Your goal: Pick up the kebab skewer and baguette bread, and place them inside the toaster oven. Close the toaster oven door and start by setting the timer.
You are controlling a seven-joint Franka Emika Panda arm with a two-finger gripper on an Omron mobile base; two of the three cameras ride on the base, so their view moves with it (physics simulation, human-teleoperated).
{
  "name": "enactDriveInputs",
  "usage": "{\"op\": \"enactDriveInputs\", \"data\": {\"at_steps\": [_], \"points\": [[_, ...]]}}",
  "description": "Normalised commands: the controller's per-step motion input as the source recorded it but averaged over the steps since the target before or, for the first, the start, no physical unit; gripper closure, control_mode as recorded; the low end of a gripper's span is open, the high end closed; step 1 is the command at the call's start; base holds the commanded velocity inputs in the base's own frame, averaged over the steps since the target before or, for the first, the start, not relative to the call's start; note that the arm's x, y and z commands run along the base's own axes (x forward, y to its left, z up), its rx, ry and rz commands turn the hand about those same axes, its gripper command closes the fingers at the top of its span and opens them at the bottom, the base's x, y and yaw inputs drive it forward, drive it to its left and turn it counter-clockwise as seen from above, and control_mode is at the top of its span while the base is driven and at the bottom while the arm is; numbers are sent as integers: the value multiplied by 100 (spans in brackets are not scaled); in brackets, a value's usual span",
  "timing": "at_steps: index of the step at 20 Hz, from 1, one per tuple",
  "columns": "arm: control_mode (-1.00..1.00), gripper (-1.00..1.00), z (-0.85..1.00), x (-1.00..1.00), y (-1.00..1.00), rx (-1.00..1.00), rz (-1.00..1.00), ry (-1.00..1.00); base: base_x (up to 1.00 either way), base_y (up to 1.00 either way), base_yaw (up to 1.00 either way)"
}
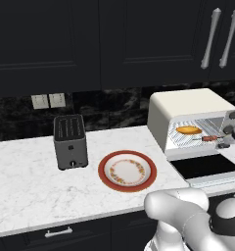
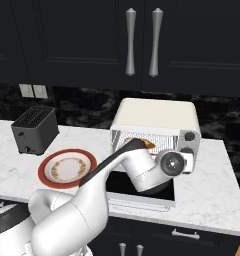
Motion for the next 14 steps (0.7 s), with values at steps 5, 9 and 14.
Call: {"op": "enactDriveInputs", "data": {"at_steps": [5, 9, 14], "points": [[-100, -100, -3, 0, 9, 3, -13, 0, 0, 0, 0], [-100, -100, -16, -9, 25, 0, -11, 0, 0, 0, 0], [-100, -100, -24, -23, 16, 0, -2, -1, 0, 0, 0]]}}
